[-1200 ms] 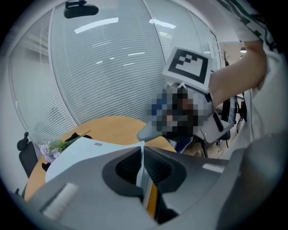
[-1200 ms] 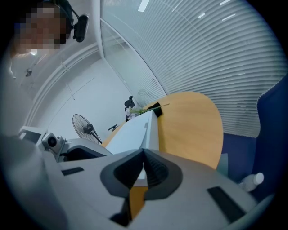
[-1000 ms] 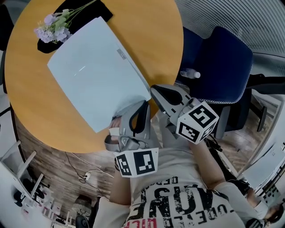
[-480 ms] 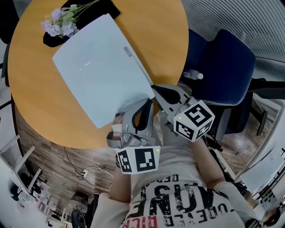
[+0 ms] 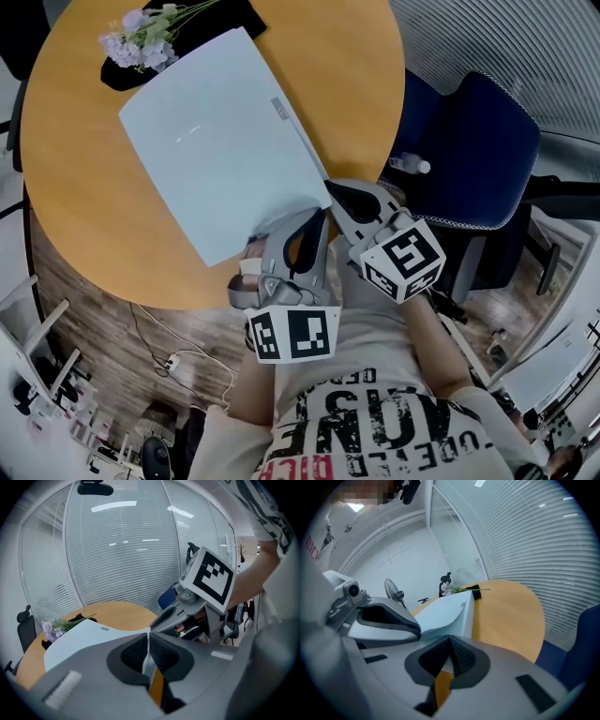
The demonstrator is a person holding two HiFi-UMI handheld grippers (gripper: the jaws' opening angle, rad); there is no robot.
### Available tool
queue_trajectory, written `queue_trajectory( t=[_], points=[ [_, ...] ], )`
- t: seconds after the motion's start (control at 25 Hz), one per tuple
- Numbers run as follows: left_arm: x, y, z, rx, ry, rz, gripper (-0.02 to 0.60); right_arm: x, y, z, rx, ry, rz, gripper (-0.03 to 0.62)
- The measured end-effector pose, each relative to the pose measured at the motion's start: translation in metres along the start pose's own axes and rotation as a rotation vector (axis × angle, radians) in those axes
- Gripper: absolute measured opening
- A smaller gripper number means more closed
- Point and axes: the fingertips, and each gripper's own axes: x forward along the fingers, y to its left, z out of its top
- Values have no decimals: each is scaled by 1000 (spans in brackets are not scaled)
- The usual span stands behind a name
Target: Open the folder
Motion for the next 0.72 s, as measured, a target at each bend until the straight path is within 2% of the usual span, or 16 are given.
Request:
queue_trajectory(
  t=[0.72],
  points=[
    [-6, 3, 7, -4, -27, 16, 18, -1, 0, 0, -24, 21, -1, 12]
  ],
)
